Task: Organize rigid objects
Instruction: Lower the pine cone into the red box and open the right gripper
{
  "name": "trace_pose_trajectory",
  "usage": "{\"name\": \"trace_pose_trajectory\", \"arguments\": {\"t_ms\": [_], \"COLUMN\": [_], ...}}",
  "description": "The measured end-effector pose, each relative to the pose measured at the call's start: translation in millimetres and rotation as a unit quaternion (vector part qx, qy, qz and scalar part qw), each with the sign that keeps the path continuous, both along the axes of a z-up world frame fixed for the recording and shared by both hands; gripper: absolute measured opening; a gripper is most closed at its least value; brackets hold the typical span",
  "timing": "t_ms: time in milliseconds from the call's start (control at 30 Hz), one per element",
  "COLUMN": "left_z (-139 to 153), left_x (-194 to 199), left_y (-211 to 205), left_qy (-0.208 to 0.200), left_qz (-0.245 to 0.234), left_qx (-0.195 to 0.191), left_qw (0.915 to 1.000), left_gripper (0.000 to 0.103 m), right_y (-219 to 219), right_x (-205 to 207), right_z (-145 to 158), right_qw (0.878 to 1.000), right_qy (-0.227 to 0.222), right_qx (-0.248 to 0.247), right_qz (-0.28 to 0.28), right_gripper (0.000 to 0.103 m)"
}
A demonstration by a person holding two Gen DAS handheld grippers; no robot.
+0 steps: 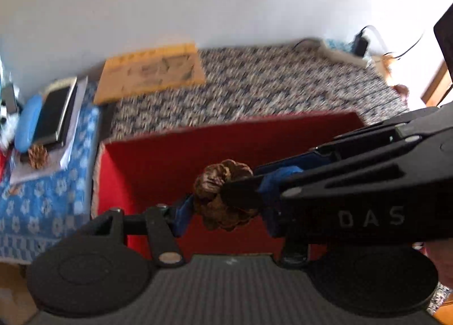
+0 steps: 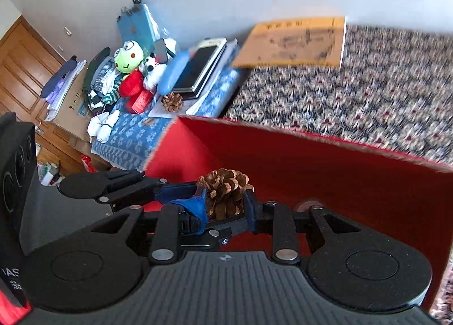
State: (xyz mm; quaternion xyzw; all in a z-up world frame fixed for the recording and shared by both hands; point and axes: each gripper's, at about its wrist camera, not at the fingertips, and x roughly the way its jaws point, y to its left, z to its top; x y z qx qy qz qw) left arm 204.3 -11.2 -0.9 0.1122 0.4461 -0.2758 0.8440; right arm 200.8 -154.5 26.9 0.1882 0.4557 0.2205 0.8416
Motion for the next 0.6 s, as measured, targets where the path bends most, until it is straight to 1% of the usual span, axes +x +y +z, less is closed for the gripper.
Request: {"name": "trace_pose_trajectory", "arguments": {"t_ms": [133,300,467,533,567,600], "left_z": [-17.5,-35.0,-47.1,-50.2,-50.9,-51.5], "left_x": [15.5,30.7,43.2,46.3,47.0,47.8], "left_y": [-2.1,-4.5,-6.8,-5.0,-3.4,-2.7], "left_qy": [0.027,0.05,0.084,0.098,0.102,0.102], "left_qz": [0.017,0.036,0.054,0.063,0.067,0.07], "left_qx": [0.018,0.035,0.066,0.068,0.065,0.065], "left_qw": [0.9993,0.9975,0.9929,0.9909,0.9904,0.9901], "left_gripper": [0.048,0.048,0.05,0.05,0.05,0.05], "right_y": [-2.4,-6.1,-12.9,-17.6,-20.0,-20.7], "right_x": [10.7,21.2,29.7,34.9,35.8,35.3], "right_z": [-18.4,-37.4,-53.3,-59.1,-59.5,-58.5], "right_qw": [1.0,0.998,0.996,0.994,0.993,0.994], "right_qy": [0.019,0.042,0.051,0.068,0.068,0.062], "right_qx": [0.024,0.053,0.066,0.082,0.086,0.078], "right_qz": [0.0,-0.004,-0.027,-0.038,-0.041,-0.046], "right_gripper": [0.011,0.01,0.01,0.01,0.01,0.01]}}
